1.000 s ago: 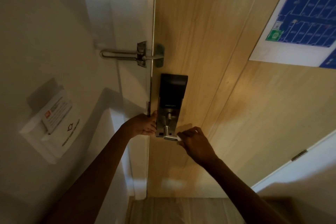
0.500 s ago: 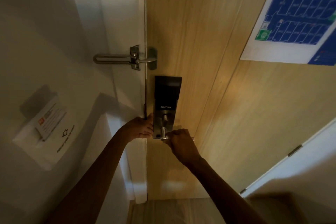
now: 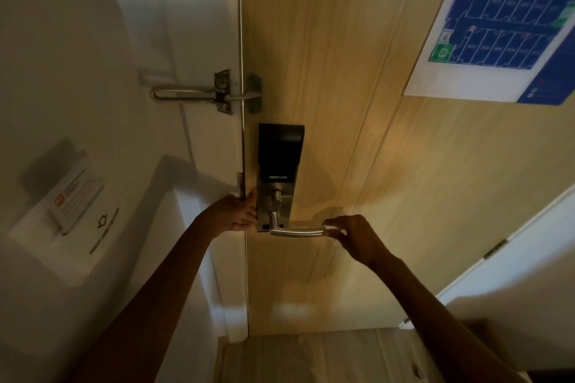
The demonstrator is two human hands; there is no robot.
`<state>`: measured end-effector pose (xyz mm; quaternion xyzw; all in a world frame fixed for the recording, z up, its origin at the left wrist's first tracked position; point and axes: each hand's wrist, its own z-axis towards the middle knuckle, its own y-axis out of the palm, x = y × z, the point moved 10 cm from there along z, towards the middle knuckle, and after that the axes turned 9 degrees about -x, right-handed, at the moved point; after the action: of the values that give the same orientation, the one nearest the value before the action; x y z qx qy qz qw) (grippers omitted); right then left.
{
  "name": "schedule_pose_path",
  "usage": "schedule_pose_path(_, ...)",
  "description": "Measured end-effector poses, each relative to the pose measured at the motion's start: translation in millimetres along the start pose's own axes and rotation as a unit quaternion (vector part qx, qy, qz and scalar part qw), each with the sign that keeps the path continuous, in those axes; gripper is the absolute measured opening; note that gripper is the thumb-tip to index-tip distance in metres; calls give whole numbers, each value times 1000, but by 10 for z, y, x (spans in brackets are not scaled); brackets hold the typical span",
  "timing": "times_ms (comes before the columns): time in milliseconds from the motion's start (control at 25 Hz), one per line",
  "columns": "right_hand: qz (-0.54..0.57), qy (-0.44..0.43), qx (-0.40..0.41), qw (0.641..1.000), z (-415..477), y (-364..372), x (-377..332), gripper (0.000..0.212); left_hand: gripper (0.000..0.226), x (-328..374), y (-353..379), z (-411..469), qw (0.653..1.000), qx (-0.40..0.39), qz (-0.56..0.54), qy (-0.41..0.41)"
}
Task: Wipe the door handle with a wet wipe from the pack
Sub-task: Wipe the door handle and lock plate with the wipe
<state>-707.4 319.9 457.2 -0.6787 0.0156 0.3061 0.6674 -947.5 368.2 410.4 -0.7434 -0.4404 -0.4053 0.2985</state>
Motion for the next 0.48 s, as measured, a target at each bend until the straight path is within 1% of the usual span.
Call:
schedule_pose_path(80, 55, 15, 68, 996, -90, -164, 87, 16, 65, 12, -10, -4, 1000, 2, 7, 6)
schedule_pose_path(160, 89, 51, 148, 984, -160, -251, 90, 16, 65, 19, -8, 1, 1000, 1, 12, 6)
schedule_pose_path(200, 93, 65, 166, 980, -164, -210, 44, 16, 66, 19, -2, 4, 1000, -1, 12, 5)
schedule_pose_path(320, 39, 111, 159, 980, -151, 79, -206, 13, 69, 1, -4, -5, 1000, -4, 10, -2)
schedule_pose_path(360, 8, 106, 163, 981, -164, 117, -327, 10, 70, -8, -11, 0, 1000, -2, 13, -3)
schedule_pose_path(440, -38, 55, 173, 983, -131, 135, -555, 9, 70, 8, -7, -9, 1000, -1, 19, 1)
schedule_pose_path(480, -40, 33, 183, 982, -99, 138, -634, 10, 70, 11, -3, -10, 1000, -6, 18, 0)
